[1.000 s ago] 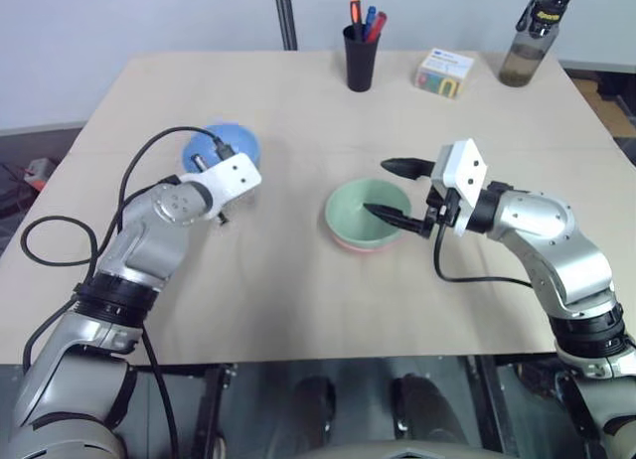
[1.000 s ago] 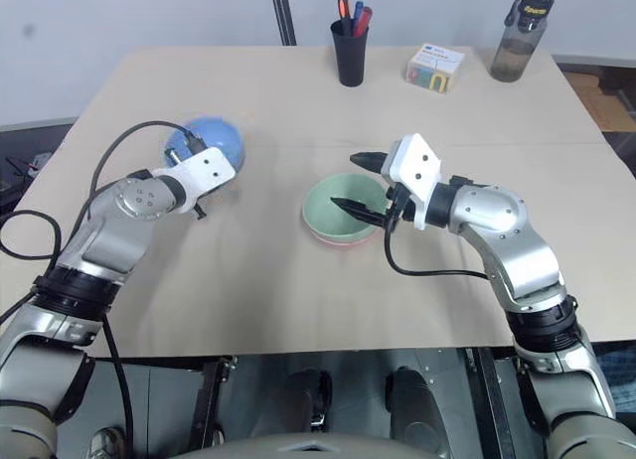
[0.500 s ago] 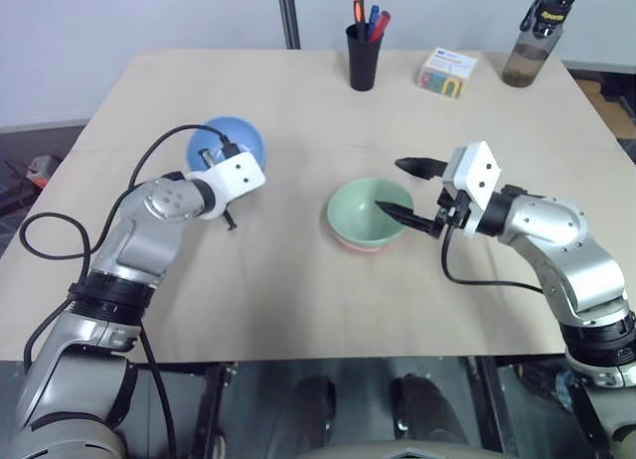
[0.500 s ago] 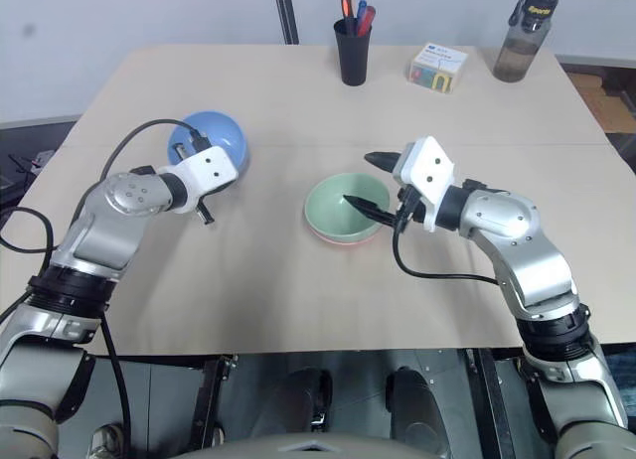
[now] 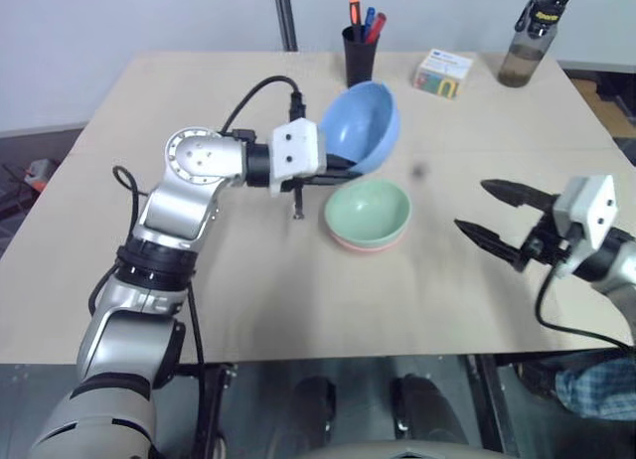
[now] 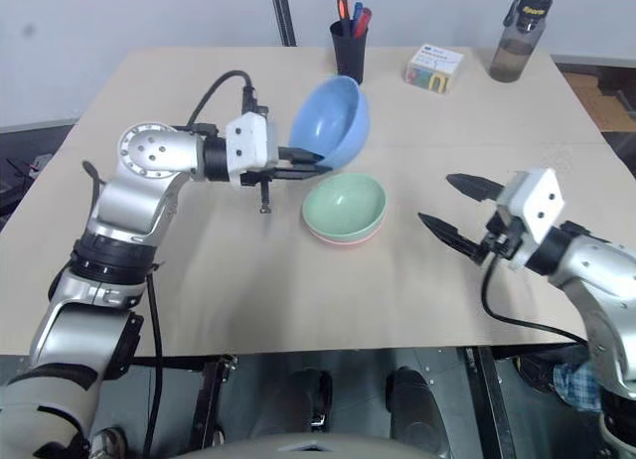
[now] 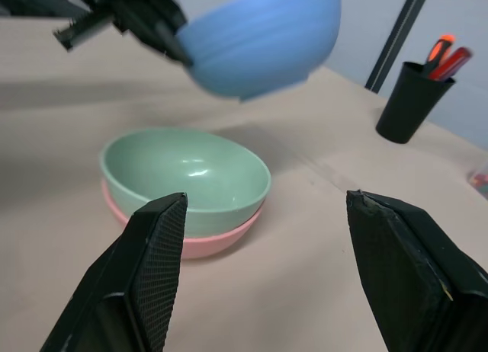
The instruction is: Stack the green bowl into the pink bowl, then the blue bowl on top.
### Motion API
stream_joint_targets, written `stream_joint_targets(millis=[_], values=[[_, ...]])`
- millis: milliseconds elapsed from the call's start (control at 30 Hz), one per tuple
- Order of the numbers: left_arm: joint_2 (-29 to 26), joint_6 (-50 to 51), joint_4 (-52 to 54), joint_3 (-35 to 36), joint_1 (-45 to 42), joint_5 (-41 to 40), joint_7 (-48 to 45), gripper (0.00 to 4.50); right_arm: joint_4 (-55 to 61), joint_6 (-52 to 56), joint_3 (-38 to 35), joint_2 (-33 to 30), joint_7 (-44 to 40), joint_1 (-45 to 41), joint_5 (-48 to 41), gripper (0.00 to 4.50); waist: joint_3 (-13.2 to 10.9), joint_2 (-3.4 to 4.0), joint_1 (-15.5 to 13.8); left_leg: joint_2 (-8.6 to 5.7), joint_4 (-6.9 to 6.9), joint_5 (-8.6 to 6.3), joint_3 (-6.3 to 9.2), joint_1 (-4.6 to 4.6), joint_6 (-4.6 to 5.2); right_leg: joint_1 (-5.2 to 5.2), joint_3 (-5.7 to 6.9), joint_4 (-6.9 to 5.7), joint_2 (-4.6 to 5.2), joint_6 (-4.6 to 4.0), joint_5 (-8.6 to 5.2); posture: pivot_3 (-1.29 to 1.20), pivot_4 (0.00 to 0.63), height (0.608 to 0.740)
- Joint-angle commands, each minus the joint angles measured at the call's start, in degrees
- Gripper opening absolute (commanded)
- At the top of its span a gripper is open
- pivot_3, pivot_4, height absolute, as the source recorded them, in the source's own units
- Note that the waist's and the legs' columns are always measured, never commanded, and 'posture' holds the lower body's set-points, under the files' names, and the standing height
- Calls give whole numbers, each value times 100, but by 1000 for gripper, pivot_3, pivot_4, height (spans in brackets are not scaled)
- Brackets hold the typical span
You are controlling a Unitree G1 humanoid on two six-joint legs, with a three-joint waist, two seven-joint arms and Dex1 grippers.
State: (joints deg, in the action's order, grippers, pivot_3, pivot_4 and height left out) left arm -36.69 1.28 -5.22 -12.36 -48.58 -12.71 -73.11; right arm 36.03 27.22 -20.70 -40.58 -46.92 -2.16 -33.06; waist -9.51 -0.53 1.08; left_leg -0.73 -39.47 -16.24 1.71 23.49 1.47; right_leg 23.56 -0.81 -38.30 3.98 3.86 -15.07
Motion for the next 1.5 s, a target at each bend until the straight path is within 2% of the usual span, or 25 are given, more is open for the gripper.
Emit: stream_joint_targets(millis=[33,167,267,467,567,800,900,967,1033,1067,1267,1333,1433,1467,1500], values=[[43,-424,-208,-85,-190,-61,-538,290,434,-4,-583,-161,-122,321,-506,3492,0,0,-14,0,0,-1,0,-2,2,-1,0,-1,0,0,0,0,150,740],[31,-701,-636,-247,-389,99,-1014,290,298,-414,-1118,-403,-703,848,-540,3492,0,-1,-35,-2,-8,-9,2,-10,16,-14,1,-3,0,1,0,0,150,740],[55,-823,-780,-266,-482,210,-1097,290,-23,-568,-1353,-583,-1042,942,-600,3492,0,-2,-39,-4,-11,-8,1,-11,16,-17,1,-2,1,1,-1,0,150,740],[15,-938,-812,-238,-455,269,-1203,290,-539,-717,-1196,-729,-1025,565,-523,3492,0,-2,-24,0,-12,-8,1,-16,15,-19,-1,-6,-1,1,-1,0,150,740],[-35,-837,-707,-187,-408,226,-1219,167,-626,-716,-967,-769,-1090,447,-462,4424,0,-2,-30,0,-13,-6,-3,-20,12,-19,-6,-10,0,1,-1,0,150,740],[-188,-367,-331,-111,-284,-25,-1300,167,-699,-806,-726,-852,-1455,399,-568,4424,-1,-2,-38,-1,-15,-4,-2,-17,8,-19,-5,-10,1,1,-1,0,150,740],[-217,143,-71,-84,-229,-311,-1380,816,-793,-824,-609,-891,-1538,307,-556,4500,-1,-2,-34,0,-15,-4,-2,-19,9,-19,-5,-11,1,2,-1,0,150,740],[-217,252,43,-18,-184,-393,-1330,1470,-807,-848,-555,-885,-1537,260,-534,4500,-1,-3,-33,1,-15,-4,-2,-19,8,-19,-5,-12,1,2,-1,0,150,740],[-79,317,141,348,-98,-416,-650,2366,-974,-872,-353,-912,-1559,131,-412,4500,-1,-3,-32,1,-15,-4,-2,-19,8,-19,-5,-12,1,2,-1,0,150,740],[-109,517,268,506,-15,-491,-458,2567,-1026,-827,-265,-917,-1510,95,-362,4500,-1,-3,-24,2,-15,-4,-3,-21,8,-19,-6,-12,1,2,-1,0,150,740],[-267,1280,1264,1525,1224,-612,954,2567,-1232,-721,285,-808,-1326,-198,-165,4500,-1,-2,-2,26,-8,-4,-20,-37,8,-19,-24,-20,1,2,-2,0,150,740],[-418,1736,1706,1975,1865,-1210,884,2567,-1455,-779,560,-759,-1304,-456,-10,4500,-1,-3,4,29,-8,-4,-26,-45,8,-21,-29,-23,0,2,-2,0,150,740],[-599,2297,2369,2542,2760,-2007,830,3345,-1809,-882,714,-645,-1277,-715,104,4500,-3,-7,-23,34,-7,-5,-28,-50,9,-24,-32,-25,0,1,-2,0,150,740],[-606,2383,2573,2621,2987,-2013,1009,3625,-1911,-926,689,-668,-1363,-710,109,4500,-3,-7,-42,35,-7,-5,-26,-49,10,-24,-29,-22,0,1,-2,0,150,740],[-591,2388,2716,2748,3210,-1848,1331,4095,-1975,-978,682,-700,-1416,-703,162,4500,-3,-7,-70,34,-7,-5,-26,-50,9,-25,-28,-23,2,1,-2,0,150,740]])
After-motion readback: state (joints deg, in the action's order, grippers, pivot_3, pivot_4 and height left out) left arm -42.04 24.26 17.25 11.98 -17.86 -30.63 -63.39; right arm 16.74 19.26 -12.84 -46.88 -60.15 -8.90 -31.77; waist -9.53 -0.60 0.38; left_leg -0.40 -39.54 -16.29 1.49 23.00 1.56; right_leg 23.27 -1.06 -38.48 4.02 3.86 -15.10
